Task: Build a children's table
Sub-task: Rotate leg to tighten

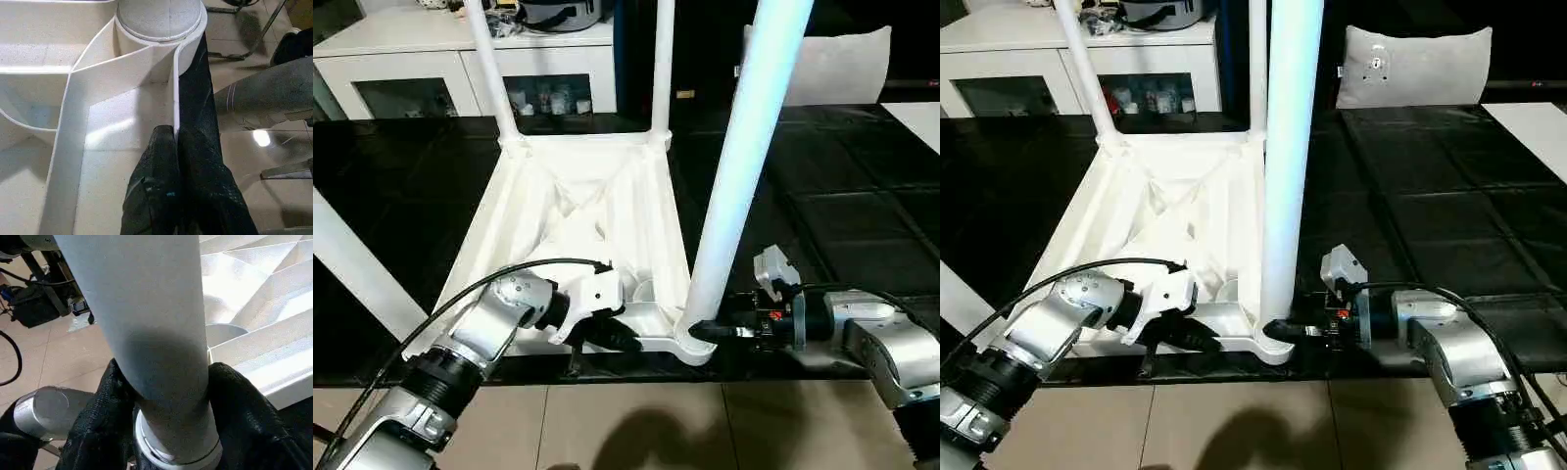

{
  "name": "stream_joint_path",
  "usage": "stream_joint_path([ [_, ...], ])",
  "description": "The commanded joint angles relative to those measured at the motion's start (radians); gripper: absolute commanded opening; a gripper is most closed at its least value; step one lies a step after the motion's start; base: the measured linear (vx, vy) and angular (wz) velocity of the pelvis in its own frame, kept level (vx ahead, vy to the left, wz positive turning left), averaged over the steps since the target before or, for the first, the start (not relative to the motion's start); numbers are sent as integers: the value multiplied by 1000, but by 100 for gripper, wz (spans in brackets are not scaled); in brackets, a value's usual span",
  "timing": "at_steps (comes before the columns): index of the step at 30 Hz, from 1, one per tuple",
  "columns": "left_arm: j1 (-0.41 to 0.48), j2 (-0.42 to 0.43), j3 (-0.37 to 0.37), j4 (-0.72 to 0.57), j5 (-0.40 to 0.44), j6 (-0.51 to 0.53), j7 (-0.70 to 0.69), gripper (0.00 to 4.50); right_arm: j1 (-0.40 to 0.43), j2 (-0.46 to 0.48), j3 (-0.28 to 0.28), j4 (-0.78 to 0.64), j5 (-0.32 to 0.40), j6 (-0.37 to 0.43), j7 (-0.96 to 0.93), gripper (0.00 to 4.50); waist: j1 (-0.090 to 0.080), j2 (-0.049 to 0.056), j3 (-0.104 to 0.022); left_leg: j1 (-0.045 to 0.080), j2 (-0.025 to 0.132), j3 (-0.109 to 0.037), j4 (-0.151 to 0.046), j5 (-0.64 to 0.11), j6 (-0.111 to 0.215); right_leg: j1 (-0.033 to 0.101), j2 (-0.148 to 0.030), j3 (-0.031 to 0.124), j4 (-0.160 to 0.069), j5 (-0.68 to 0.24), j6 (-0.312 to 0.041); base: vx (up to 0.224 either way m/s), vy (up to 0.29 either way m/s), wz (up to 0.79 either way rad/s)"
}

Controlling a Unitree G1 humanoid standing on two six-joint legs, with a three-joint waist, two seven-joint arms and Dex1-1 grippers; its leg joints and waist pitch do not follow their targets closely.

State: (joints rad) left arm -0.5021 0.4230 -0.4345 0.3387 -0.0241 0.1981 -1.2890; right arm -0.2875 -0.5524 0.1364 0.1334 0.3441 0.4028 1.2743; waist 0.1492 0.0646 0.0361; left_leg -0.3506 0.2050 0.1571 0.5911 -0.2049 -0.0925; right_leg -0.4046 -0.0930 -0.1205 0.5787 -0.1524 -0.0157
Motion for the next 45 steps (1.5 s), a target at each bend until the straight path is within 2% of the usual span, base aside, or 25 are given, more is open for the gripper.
stream_joint_path([
  [1,-11,-7,-13,-2,7,-9,-3,0,12,4,30,-29,37,23,45,196,-3,-24,-63,-7,22,6,-64,-119,84,59,-57,50,-65,-346,-139,0,0,0],
  [6,-11,-15,-4,0,-1,-3,5,0,29,10,28,-49,45,29,35,196,-1,-23,-63,-7,22,6,-64,-117,84,58,-57,50,-65,-343,-138,0,0,0],
  [7,-12,-18,-2,-1,-3,1,8,0,31,15,24,-52,46,29,27,196,1,-18,-64,-7,22,5,-63,-115,83,59,-57,51,-65,-340,-138,0,0,0],
  [9,-13,-29,8,-4,-13,17,20,0,37,34,7,-61,52,27,-8,196,2,-21,-64,-8,22,6,-63,-116,82,59,-57,50,-65,-339,-138,0,0,0],
  [11,-21,-49,19,8,-5,36,65,0,31,66,-3,-53,16,12,-95,196,0,-20,-62,-6,20,6,-65,-131,76,58,-56,49,-69,-361,-133,0,0,0],
  [12,-22,-50,20,10,-4,38,70,0,30,69,-4,-51,11,11,-105,196,-3,-18,-60,-7,19,6,-67,-143,69,57,-56,48,-73,-385,-125,0,0,0],
  [13,-41,-91,40,42,16,72,165,0,-5,130,-22,-1,-58,13,-277,196,-10,-20,-56,-6,15,7,-67,-155,55,55,-54,45,-78,-417,-113,0,0,0],
  [15,-46,-101,45,50,20,80,186,0,-14,145,-26,11,-73,16,-317,195,-19,-21,-55,-4,9,5,-68,-175,36,57,-54,38,-87,-483,-84,0,0,0],
  [16,-55,-130,56,62,24,108,235,0,-33,188,-46,30,-83,50,-407,193,-22,-13,-55,-5,9,2,-70,-183,30,58,-55,38,-86,-494,-77,0,0,0],
  [17,-60,-145,62,67,26,120,261,0,-42,209,-56,37,-87,68,-451,191,-36,-17,-54,-6,7,2,-70,-194,27,58,-52,36,-91,-497,-68,0,0,0],
  [18,-66,-160,67,74,28,132,286,0,-50,229,-65,42,-93,87,-493,191,-45,-17,-56,-10,6,-1,-70,-197,27,62,-53,34,-90,-492,-64,0,0,0],
  [20,-84,-217,89,98,40,169,388,0,-68,289,-91,51,-115,148,-623,191,-60,-16,-57,-10,4,0,-68,-188,33,58,-49,36,-90,-459,-74,0,0,0],
  [21,-92,-244,100,111,41,182,432,0,-72,307,-93,55,-130,148,-665,191,-63,-16,-58,-11,4,0,-67,-184,33,60,-50,35,-88,-452,-77,0,0,0],
  [22,-92,-244,100,111,41,182,432,0,-72,307,-93,55,-130,148,-665,191,-63,-17,-60,-12,4,-1,-67,-172,33,62,-50,35,-86,-440,-78,0,0,0],
  [23,-99,-267,109,123,40,190,467,0,-74,321,-94,58,-140,139,-692,191,-61,-16,-61,-9,3,3,-64,-156,46,58,-50,38,-89,-428,-81,0,0,0],
  [24,-106,-293,119,137,41,194,510,0,-74,338,-99,62,-139,120,-715,226,-61,-16,-61,-10,3,4,-63,-150,48,58,-50,38,-86,-417,-84,0,0,0],
  [26,-106,-305,117,135,45,182,515,0,-65,349,-98,56,-124,98,-696,261,-55,-15,-65,-13,6,3,-63,-120,60,62,-51,40,-79,-368,-96,0,0,0],
  [27,-106,-305,117,135,45,182,515,0,-65,349,-98,56,-124,98,-696,263,-55,-15,-65,-13,6,3,-63,-120,60,62,-51,40,-79,-368,-96,0,0,0],
  [29,-97,-299,105,121,49,166,489,0,-50,348,-90,36,-120,99,-674,283,-53,-13,-66,-15,9,2,-62,-100,74,64,-51,42,-72,-304,-118,0,0,0],
  [31,-91,-291,100,113,49,158,474,0,-44,341,-92,29,-117,98,-667,295,-54,-13,-66,-14,10,2,-63,-98,75,65,-51,43,-70,-292,-125,0,0,0],
  [36,-77,-258,87,96,51,127,431,0,-39,297,-110,36,-117,81,-632,348,-54,-13,-62,-11,11,2,-66,-136,73,65,-53,44,-75,-328,-126,0,0,0],
  [39,-66,-208,65,84,54,87,359,0,-19,199,-83,41,-119,27,-492,361,-51,-15,-61,-9,14,3,-67,-151,73,65,-54,45,-76,-348,-117,0,0,0],
  [41,-54,-168,44,75,57,59,301,0,-6,136,-61,46,-123,-19,-395,388,-46,-15,-61,-11,15,4,-65,-152,85,64,-54,47,-74,-331,-125,0,0,0],
  [45,-35,-122,19,48,47,18,206,0,-14,92,-55,59,-123,-56,-317,407,-41,-16,-60,-10,17,4,-66,-151,88,62,-56,46,-73,-344,-135,0,0,0],
])
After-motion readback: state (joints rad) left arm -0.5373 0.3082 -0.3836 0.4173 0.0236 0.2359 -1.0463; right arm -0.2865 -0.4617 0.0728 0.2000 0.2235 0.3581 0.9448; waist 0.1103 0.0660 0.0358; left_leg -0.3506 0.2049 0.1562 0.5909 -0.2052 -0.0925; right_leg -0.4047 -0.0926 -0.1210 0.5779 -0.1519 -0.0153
